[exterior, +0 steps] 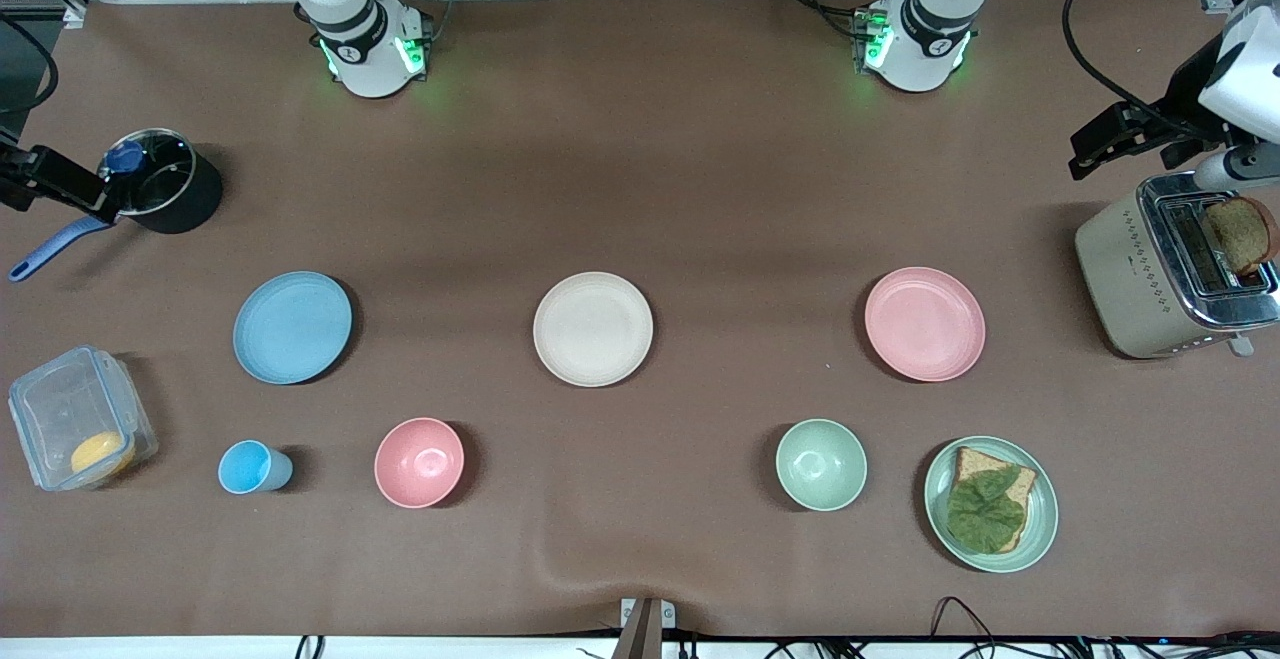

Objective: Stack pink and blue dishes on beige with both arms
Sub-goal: 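Move the left gripper down to the rim of the pink plate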

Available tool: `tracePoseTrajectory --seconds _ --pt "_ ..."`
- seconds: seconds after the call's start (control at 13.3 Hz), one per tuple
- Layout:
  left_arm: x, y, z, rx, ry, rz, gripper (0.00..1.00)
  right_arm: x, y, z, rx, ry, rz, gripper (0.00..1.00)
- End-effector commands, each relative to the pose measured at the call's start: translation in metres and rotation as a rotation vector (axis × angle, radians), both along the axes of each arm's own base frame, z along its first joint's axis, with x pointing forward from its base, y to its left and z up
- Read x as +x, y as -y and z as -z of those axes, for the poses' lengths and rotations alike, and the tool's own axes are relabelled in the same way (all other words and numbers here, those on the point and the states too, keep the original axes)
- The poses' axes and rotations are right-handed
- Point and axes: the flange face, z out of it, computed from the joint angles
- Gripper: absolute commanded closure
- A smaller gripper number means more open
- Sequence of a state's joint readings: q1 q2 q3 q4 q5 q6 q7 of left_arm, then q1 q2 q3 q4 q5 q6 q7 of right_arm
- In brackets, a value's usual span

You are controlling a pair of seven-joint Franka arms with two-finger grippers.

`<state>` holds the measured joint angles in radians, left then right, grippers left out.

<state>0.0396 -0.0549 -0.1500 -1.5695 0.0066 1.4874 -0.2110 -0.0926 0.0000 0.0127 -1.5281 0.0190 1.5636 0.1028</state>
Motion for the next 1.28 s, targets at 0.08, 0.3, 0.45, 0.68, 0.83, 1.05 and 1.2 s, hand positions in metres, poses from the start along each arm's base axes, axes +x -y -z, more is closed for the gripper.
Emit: tracePoseTrajectory --seconds 0.08,0.3,0.45,0.68,0.83,1.05,1.2 --pt "-0.004 0.000 -0.006 -0.003 -0.003 0.022 0.00 0.002 0.002 -0.001 -0.012 0.005 0.022 0.00" --pt "0.000 0.003 0.008 -0.015 -0.034 0.009 0.00 0.002 0.001 -0.003 -0.009 0.008 0.020 0.00" --pt "0.005 0.005 0.025 -0.002 -0.068 0.016 0.00 0.003 0.001 -0.002 -0.007 0.013 0.020 0.00" --pt "0.031 -0.014 0.092 -0.008 -0.125 -0.016 0.00 0.007 0.000 0.000 0.001 0.016 0.019 0.00" --pt "0.036 -0.018 0.145 -0.010 -0.106 -0.023 0.00 0.008 -0.002 0.002 0.003 0.017 0.016 0.00" --pt "0.045 -0.040 0.249 -0.027 -0.102 -0.065 0.00 0.012 0.000 0.004 -0.010 0.013 0.005 0.00" --pt "0.052 -0.053 0.301 -0.040 -0.107 -0.065 0.00 0.017 0.000 0.027 0.006 -0.041 0.006 0.00"
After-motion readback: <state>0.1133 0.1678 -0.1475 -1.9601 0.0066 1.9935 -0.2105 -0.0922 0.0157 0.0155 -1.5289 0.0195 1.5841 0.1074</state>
